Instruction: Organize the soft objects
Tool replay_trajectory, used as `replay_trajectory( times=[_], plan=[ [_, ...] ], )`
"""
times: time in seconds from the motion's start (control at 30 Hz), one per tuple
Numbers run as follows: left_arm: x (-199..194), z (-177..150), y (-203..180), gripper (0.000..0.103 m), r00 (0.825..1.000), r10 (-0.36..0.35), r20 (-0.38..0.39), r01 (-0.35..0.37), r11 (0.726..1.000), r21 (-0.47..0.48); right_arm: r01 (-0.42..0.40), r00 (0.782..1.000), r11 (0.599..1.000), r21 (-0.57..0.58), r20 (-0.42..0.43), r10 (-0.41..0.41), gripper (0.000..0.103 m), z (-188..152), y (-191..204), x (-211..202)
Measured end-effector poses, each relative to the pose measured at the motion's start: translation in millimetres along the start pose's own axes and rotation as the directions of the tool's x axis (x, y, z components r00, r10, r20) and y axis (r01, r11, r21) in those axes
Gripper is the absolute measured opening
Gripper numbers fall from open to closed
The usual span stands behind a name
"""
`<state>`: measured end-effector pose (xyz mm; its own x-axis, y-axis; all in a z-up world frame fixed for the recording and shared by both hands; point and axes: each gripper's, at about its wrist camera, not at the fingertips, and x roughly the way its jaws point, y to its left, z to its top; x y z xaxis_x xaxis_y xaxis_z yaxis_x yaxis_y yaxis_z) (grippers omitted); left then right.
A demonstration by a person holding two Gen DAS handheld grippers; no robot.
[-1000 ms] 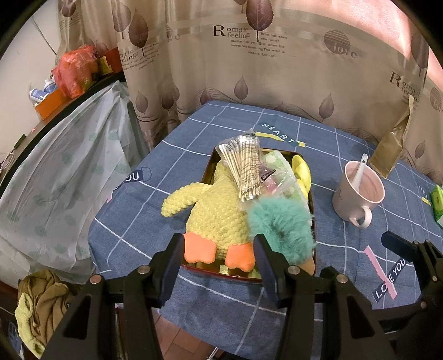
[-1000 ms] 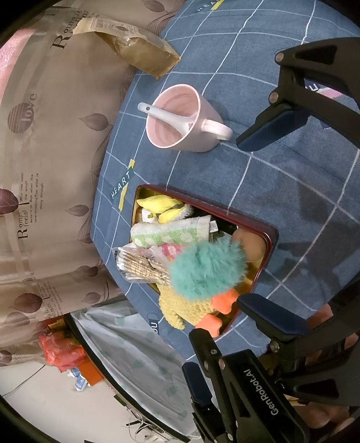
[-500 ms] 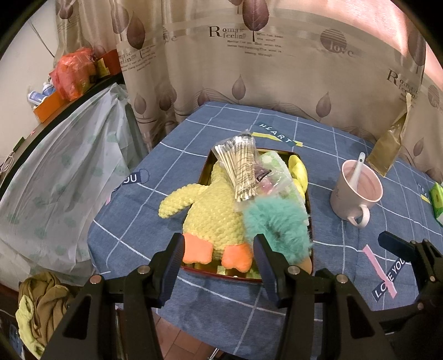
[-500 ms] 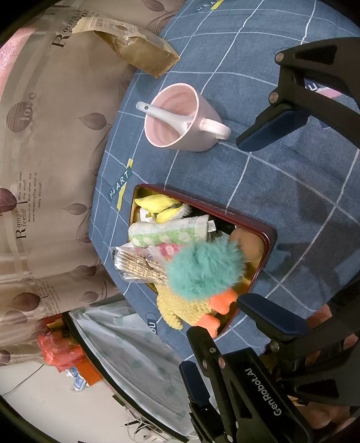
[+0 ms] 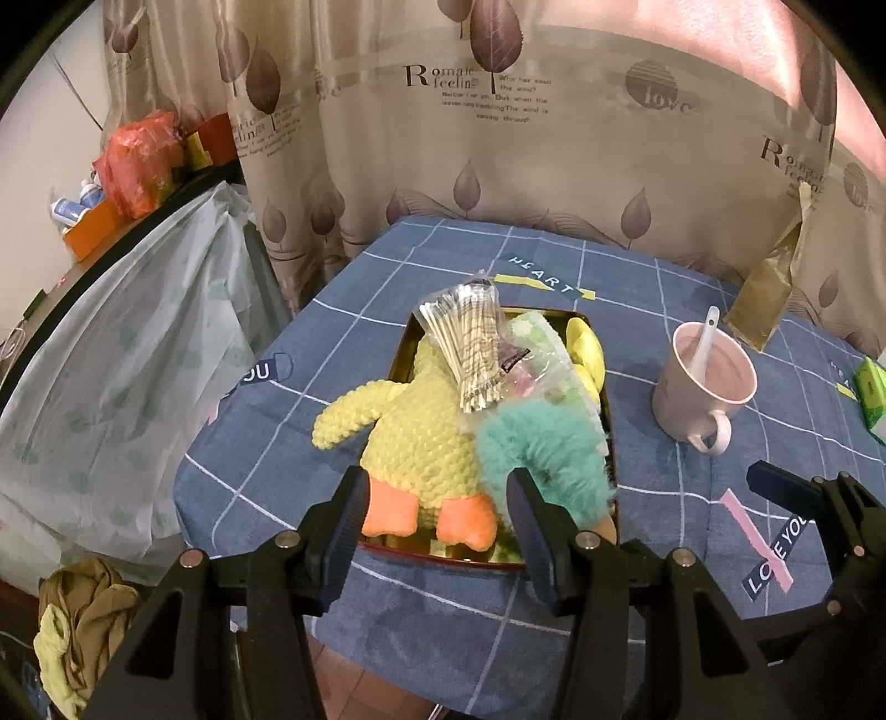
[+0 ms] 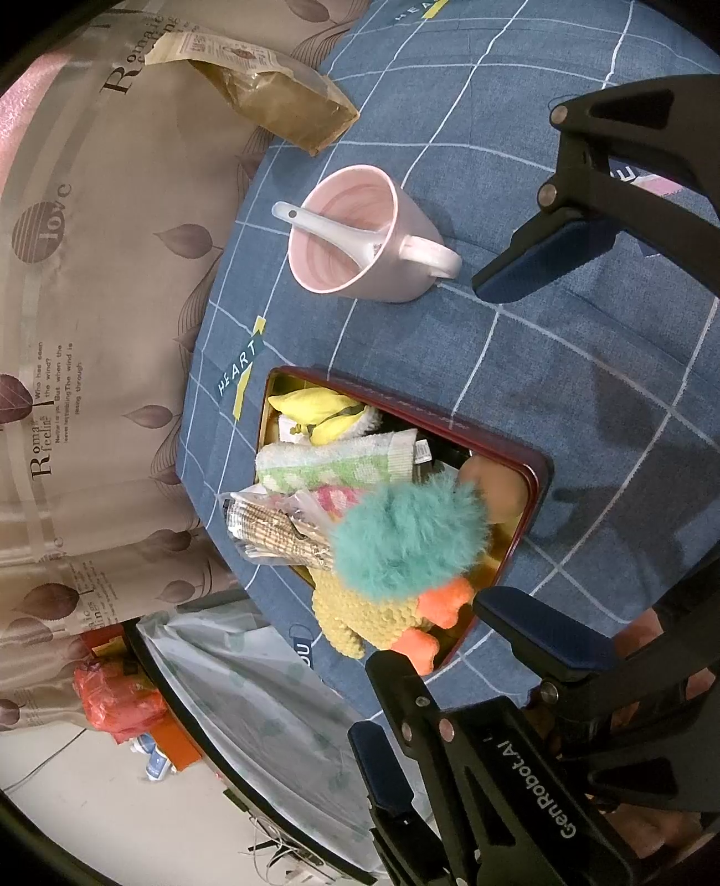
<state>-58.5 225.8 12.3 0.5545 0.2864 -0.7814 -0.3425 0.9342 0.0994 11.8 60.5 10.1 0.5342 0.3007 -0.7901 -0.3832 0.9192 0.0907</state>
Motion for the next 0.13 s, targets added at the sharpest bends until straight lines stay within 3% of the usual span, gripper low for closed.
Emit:
replay_trajectory(
  times=[0.13],
  plan=[
    [-0.1, 0.9, 0.8, 0.053, 1.000, 0.006, -0.004, -0.006, 1.000, 0.003, 0.001, 1.000, 1.000, 0.001, 0.000, -0.001, 0.101, 0.2, 0.4, 0.1]
  ],
)
